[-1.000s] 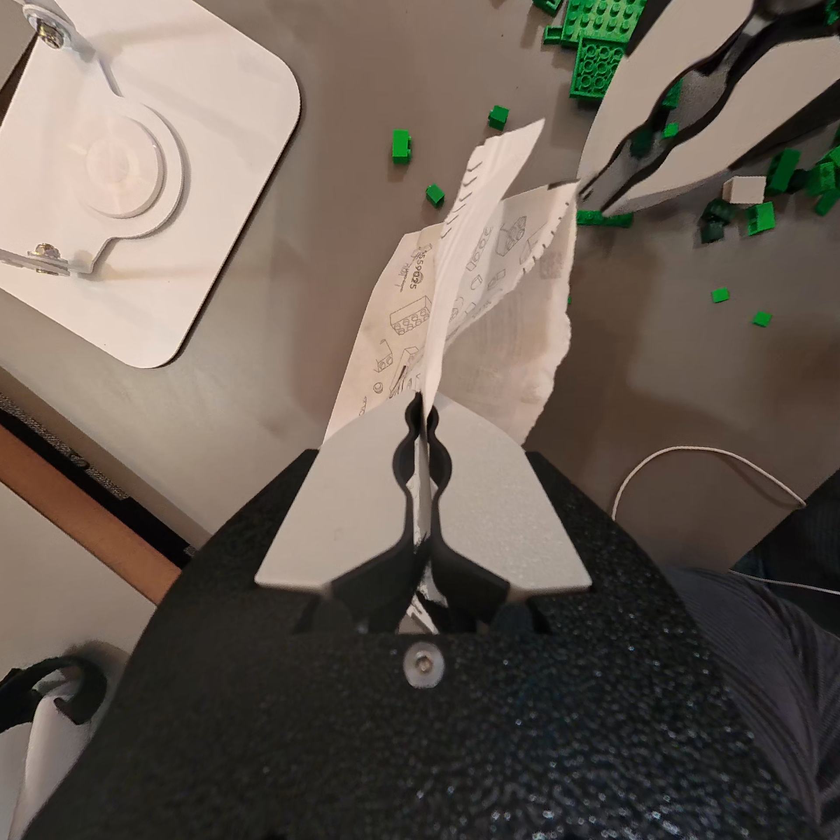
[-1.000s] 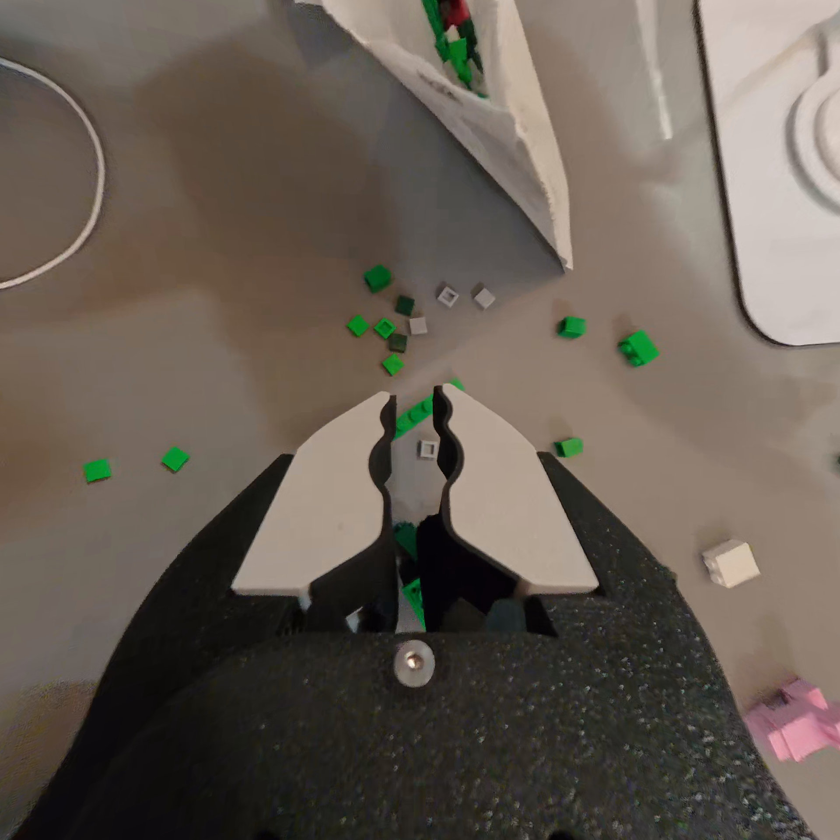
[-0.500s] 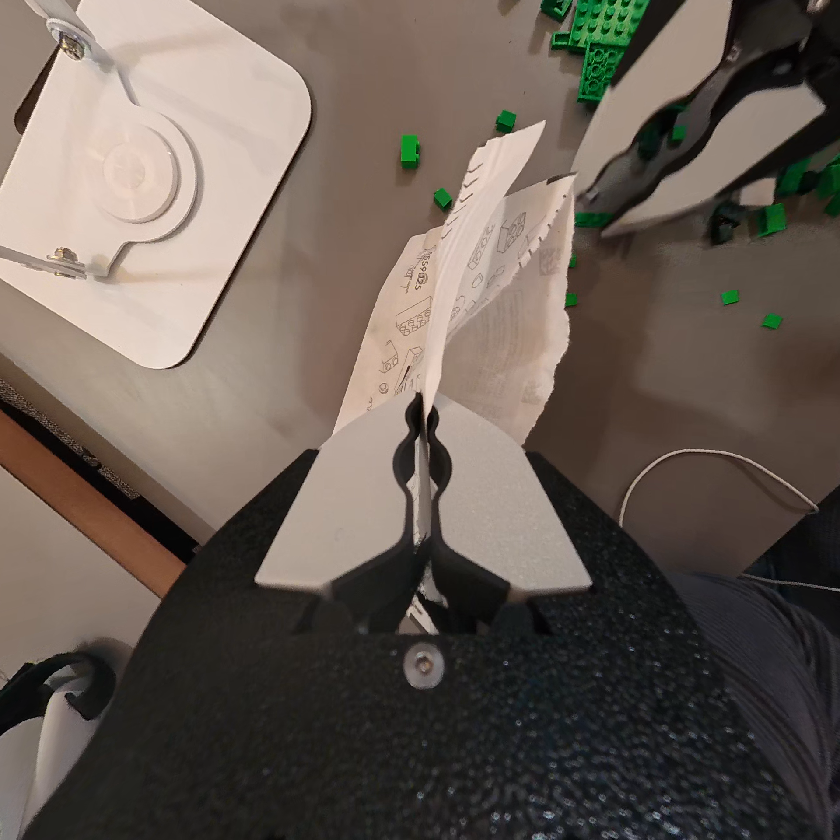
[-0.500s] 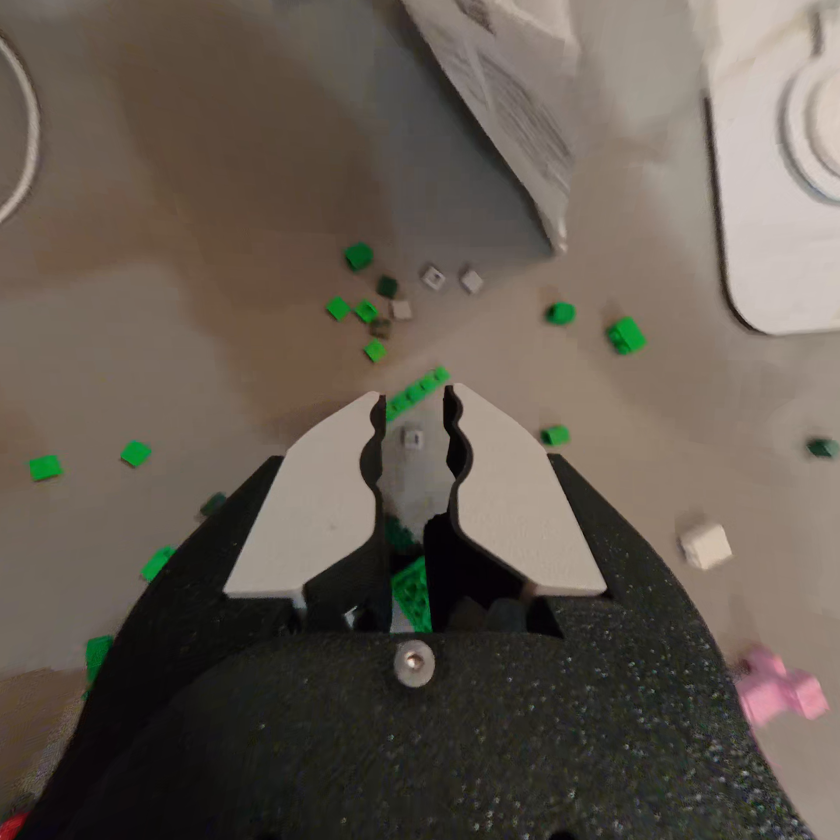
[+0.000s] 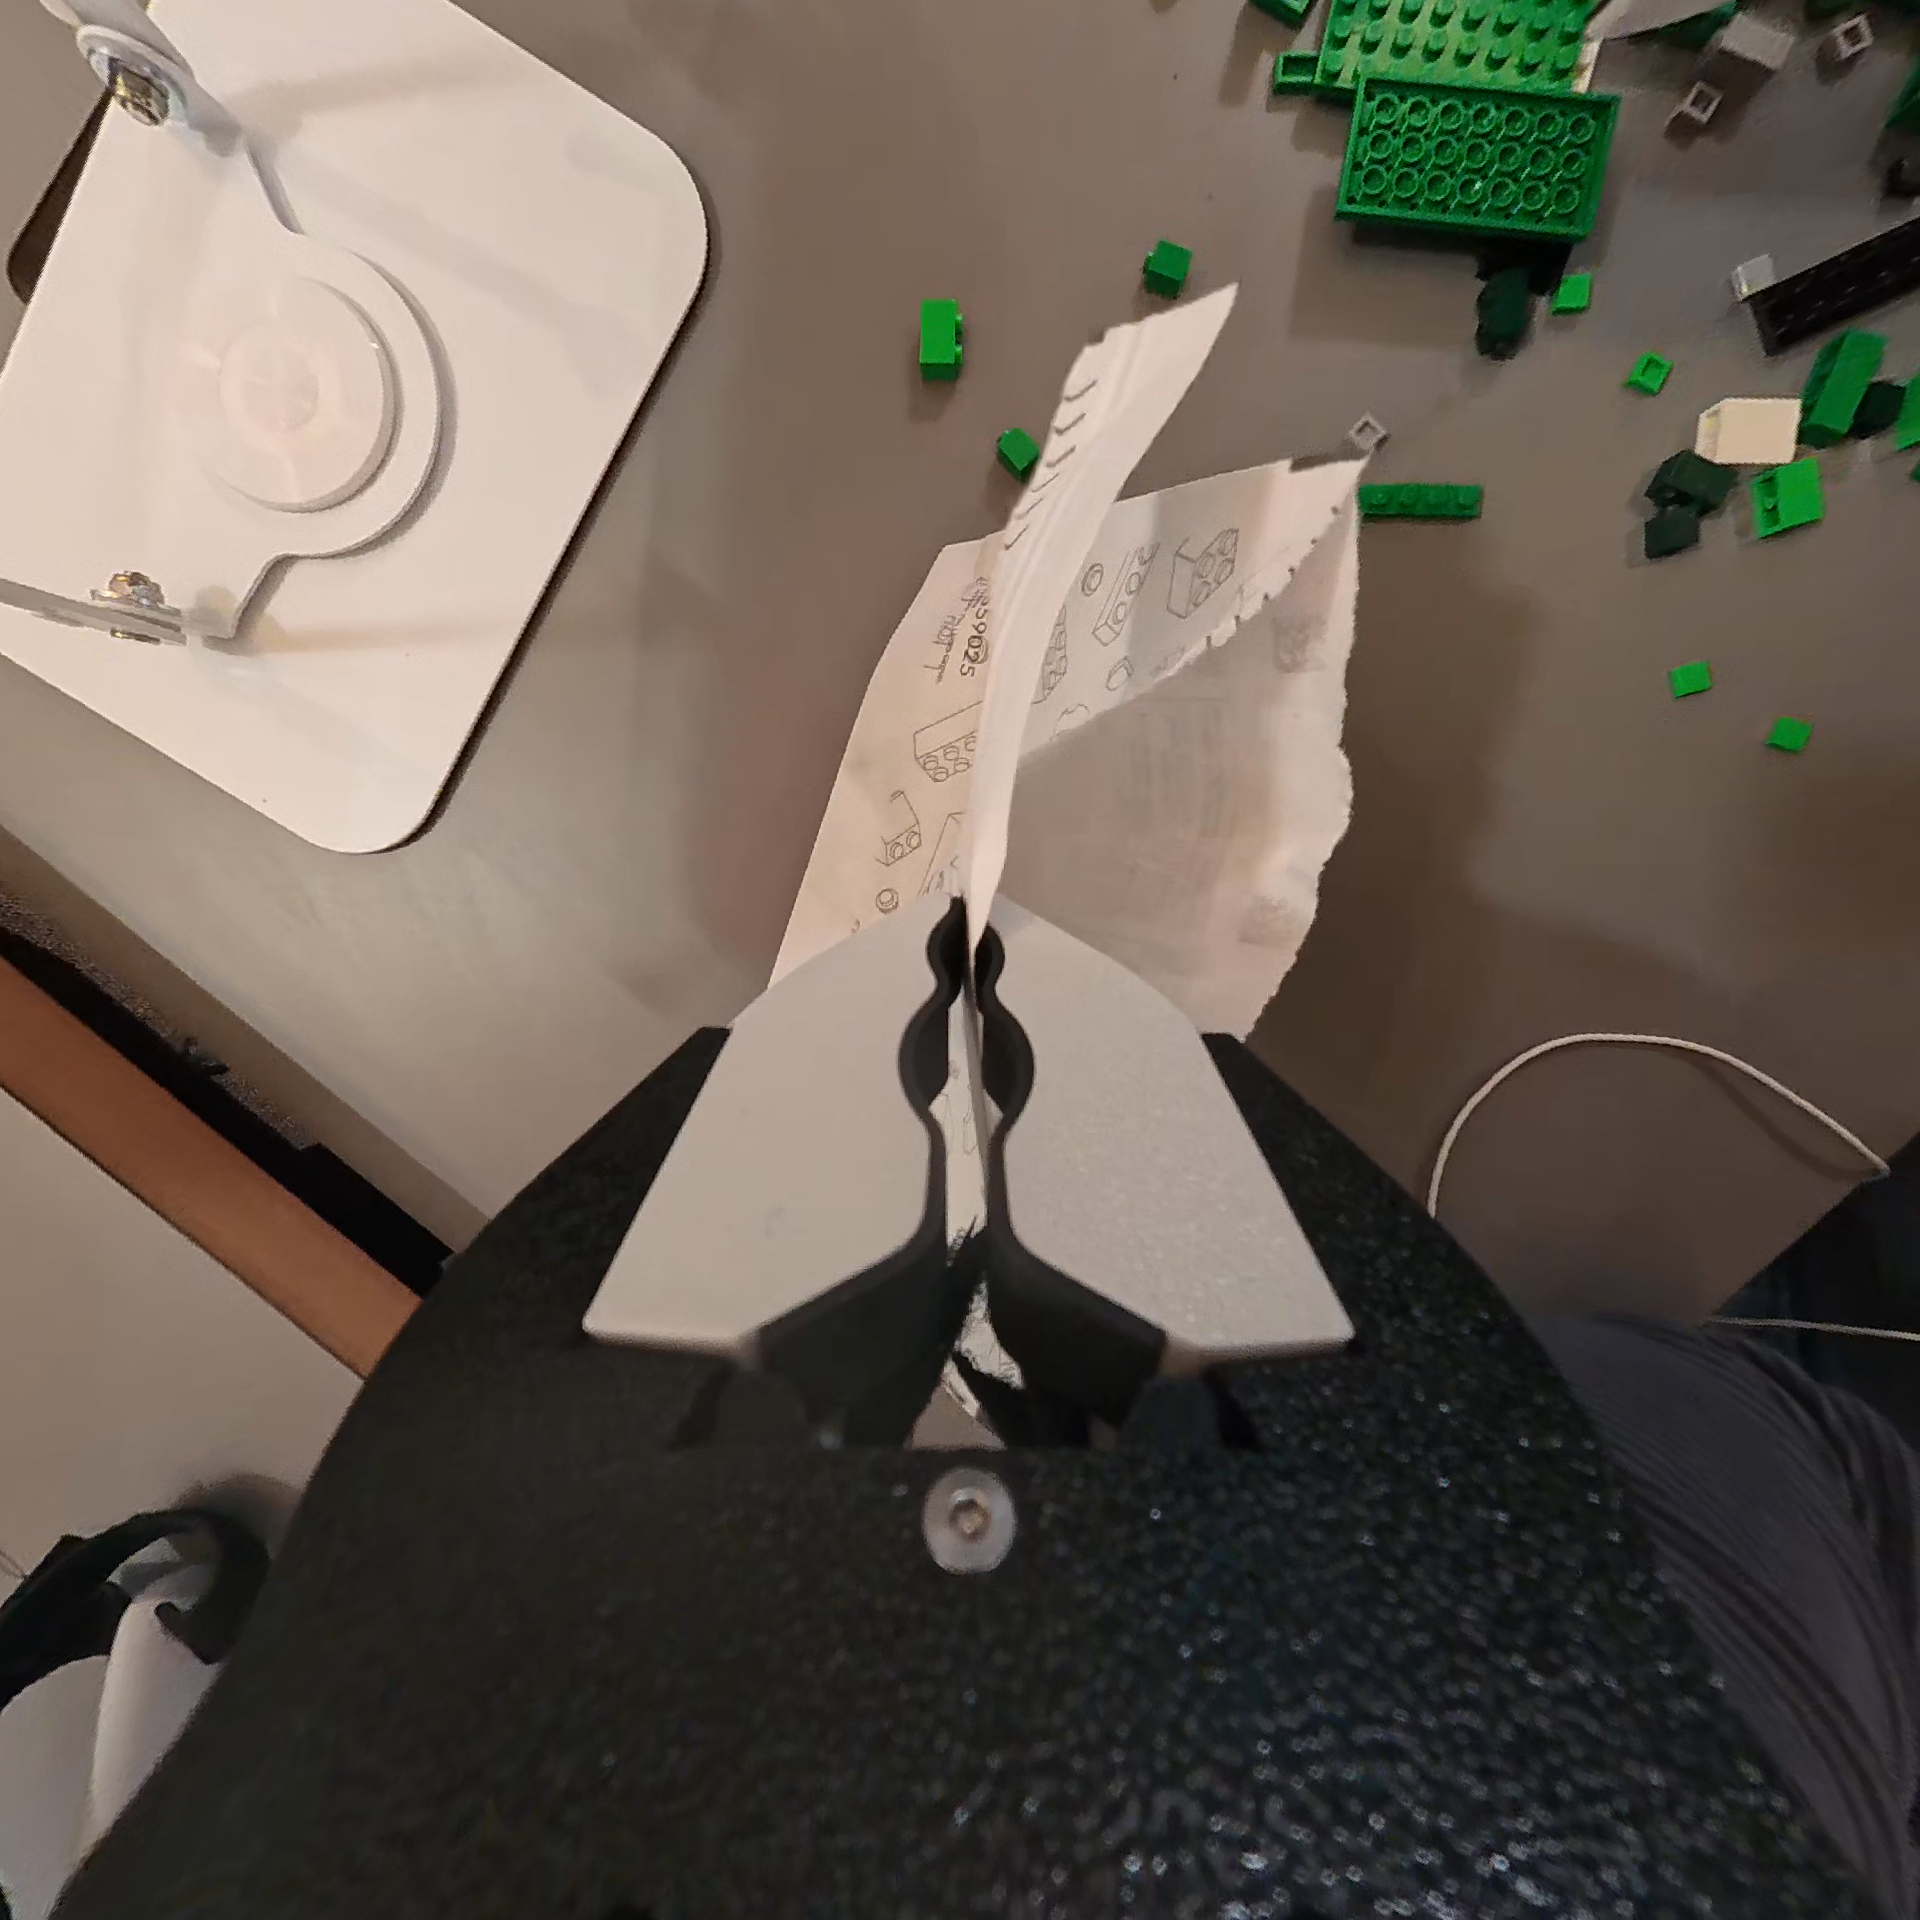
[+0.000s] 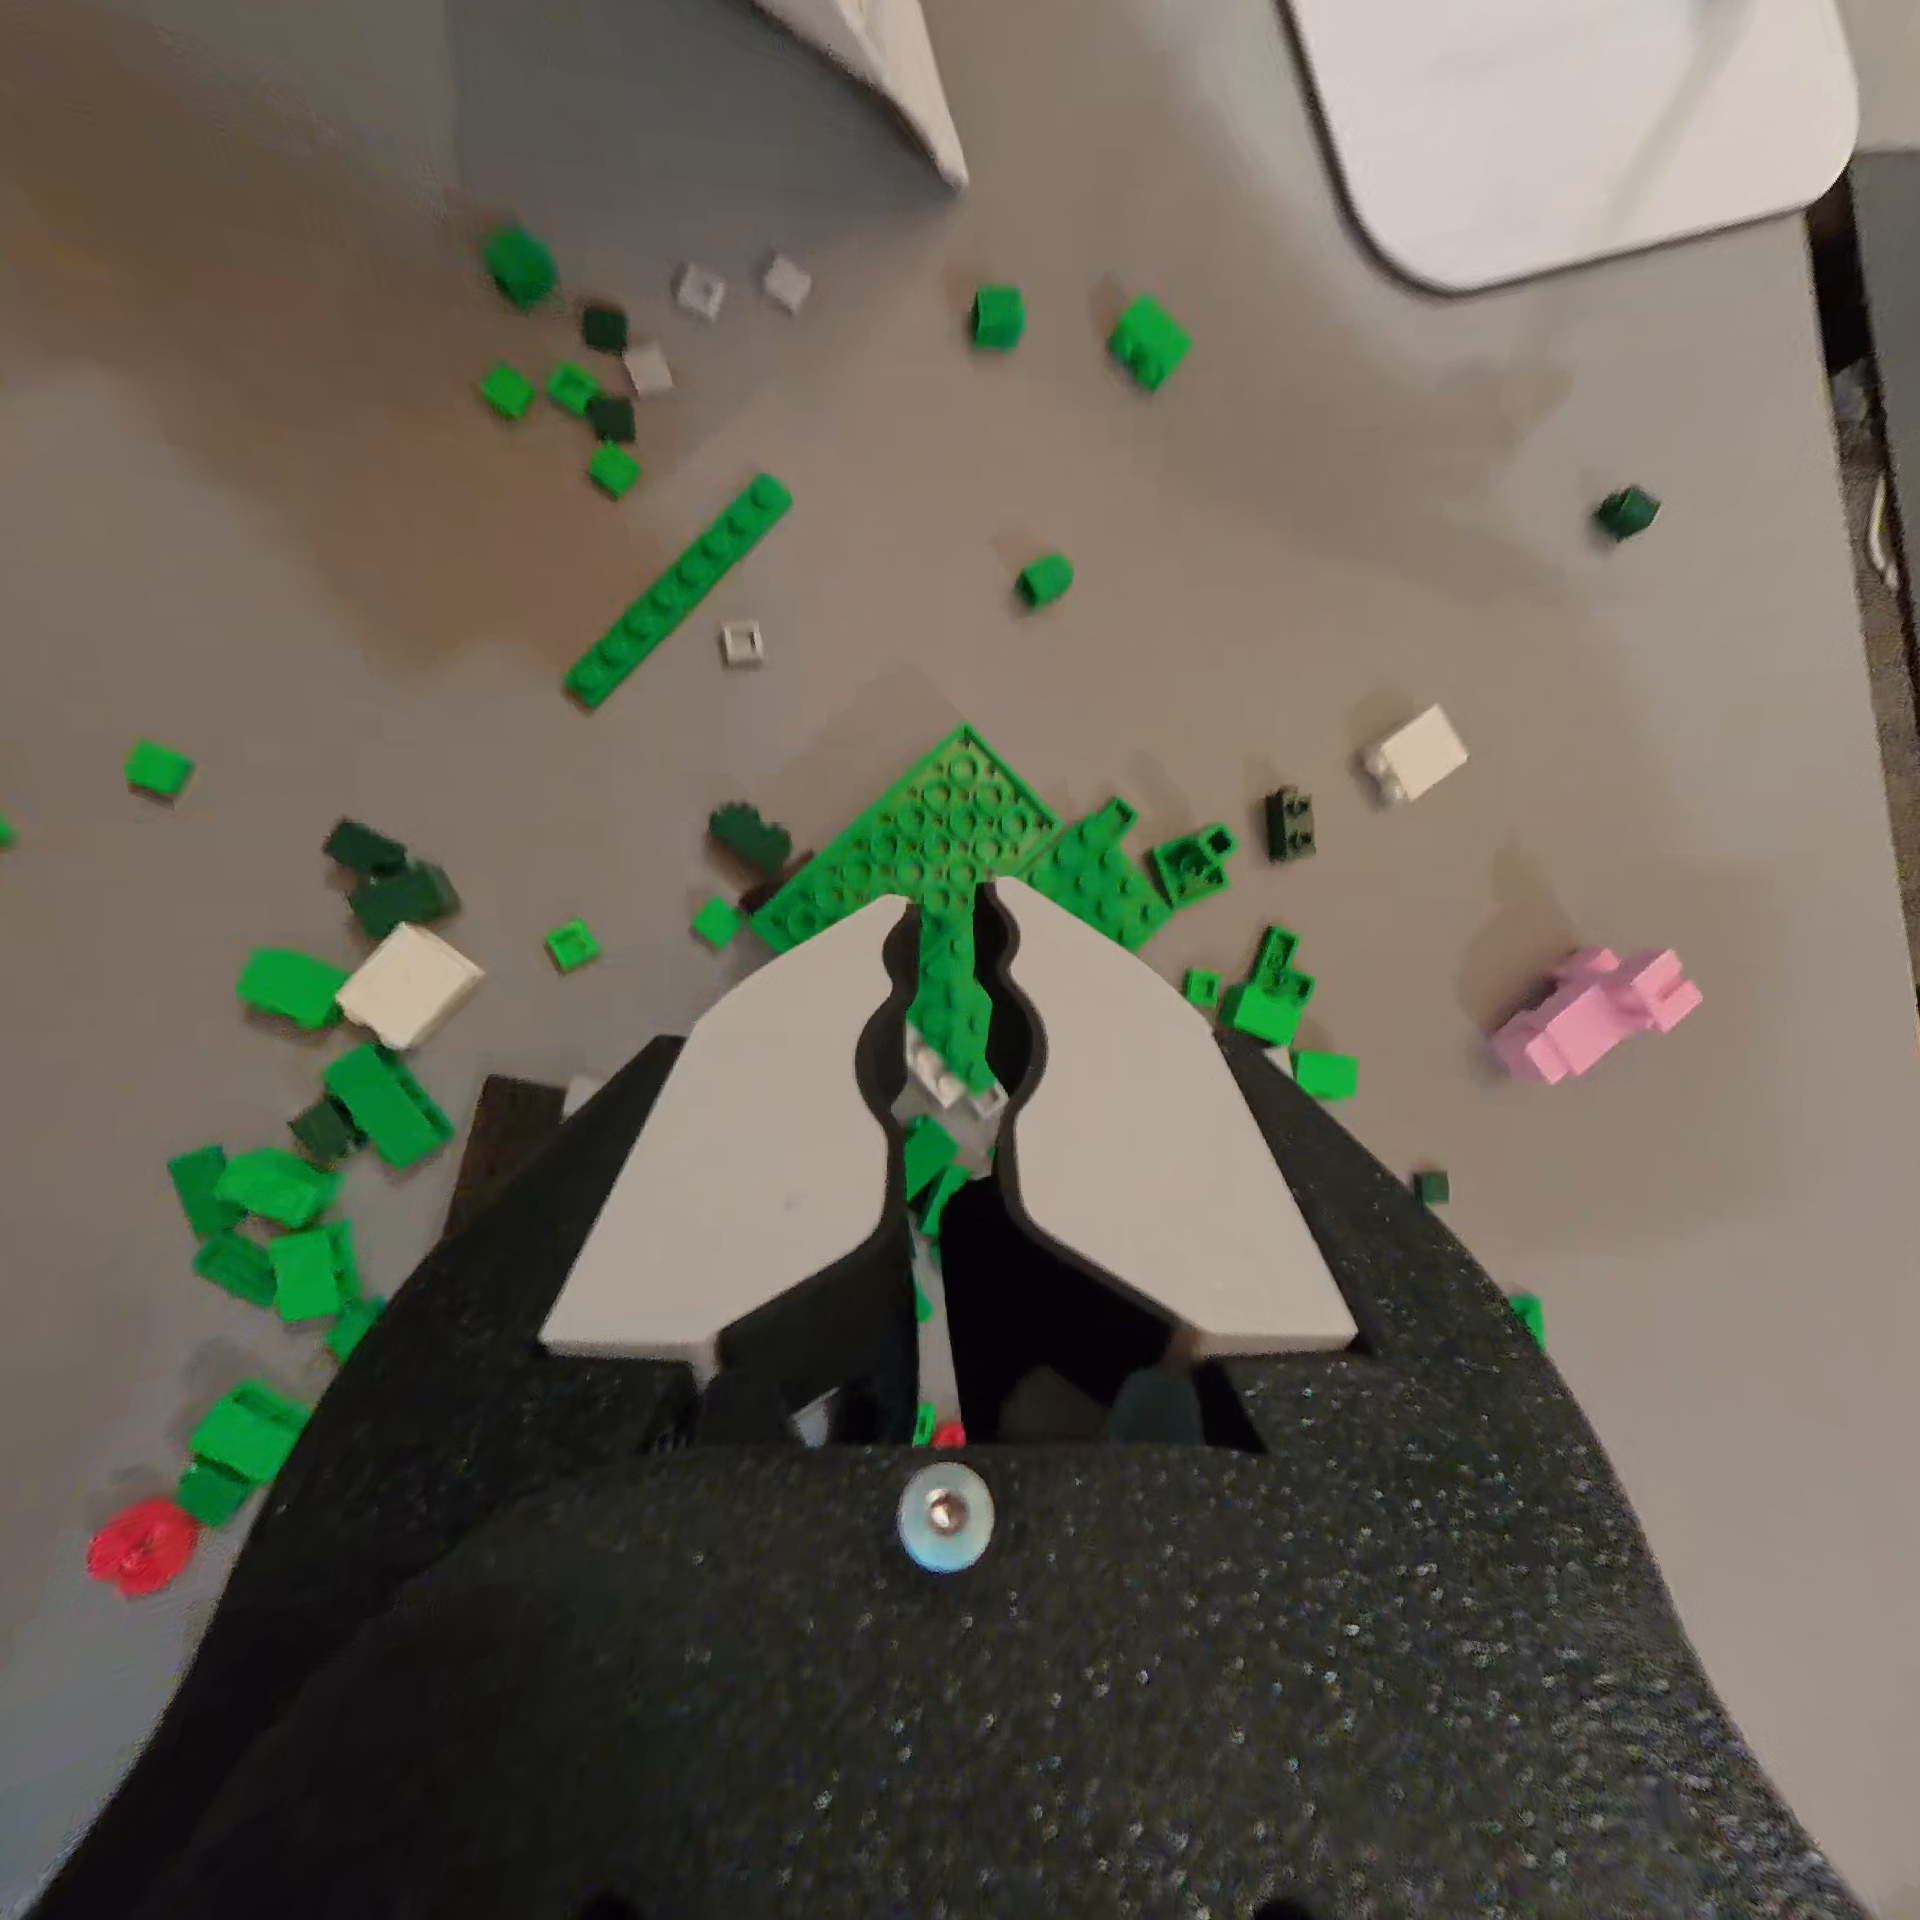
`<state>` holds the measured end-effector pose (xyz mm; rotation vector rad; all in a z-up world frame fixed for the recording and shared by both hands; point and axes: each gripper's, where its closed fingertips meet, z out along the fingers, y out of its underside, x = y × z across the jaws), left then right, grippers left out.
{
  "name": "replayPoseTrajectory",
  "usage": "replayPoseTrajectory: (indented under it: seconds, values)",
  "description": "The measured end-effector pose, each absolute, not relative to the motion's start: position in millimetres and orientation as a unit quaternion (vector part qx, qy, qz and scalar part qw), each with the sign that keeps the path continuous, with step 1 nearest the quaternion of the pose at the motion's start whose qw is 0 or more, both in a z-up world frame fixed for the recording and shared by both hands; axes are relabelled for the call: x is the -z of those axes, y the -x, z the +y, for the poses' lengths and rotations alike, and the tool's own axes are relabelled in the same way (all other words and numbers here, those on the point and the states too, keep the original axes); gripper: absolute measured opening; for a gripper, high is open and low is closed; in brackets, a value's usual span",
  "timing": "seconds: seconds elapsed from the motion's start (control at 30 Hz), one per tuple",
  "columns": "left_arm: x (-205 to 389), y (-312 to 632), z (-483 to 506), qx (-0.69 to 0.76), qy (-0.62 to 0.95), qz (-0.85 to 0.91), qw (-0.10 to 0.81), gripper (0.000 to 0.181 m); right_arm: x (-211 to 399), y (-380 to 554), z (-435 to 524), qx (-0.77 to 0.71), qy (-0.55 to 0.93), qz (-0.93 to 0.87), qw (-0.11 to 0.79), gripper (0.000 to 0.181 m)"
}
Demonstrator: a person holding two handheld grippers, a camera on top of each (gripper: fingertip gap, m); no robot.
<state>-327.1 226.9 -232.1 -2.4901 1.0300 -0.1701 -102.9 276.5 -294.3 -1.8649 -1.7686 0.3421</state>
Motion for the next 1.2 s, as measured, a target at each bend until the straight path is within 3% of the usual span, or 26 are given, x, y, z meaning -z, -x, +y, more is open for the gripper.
replayPoseTrajectory:
  seconds: [0.23,0.5,1.03,1.2]
  values:
    - [230,329,227,0.053,0.901,0.369,0.222,0.000,292,86,273,-0.117,0.692,-0.646,0.300,0.012]
    - [228,330,225,0.047,0.901,0.369,0.224,0.000,299,75,242,-0.230,0.707,-0.596,0.302,0.013]
    - [222,333,221,0.002,0.905,0.364,0.221,0.000,266,83,241,-0.134,0.678,-0.509,0.513,0.007]
    - [224,326,223,-0.004,0.901,0.376,0.214,0.000,259,94,233,-0.156,0.676,-0.490,0.528,0.006]
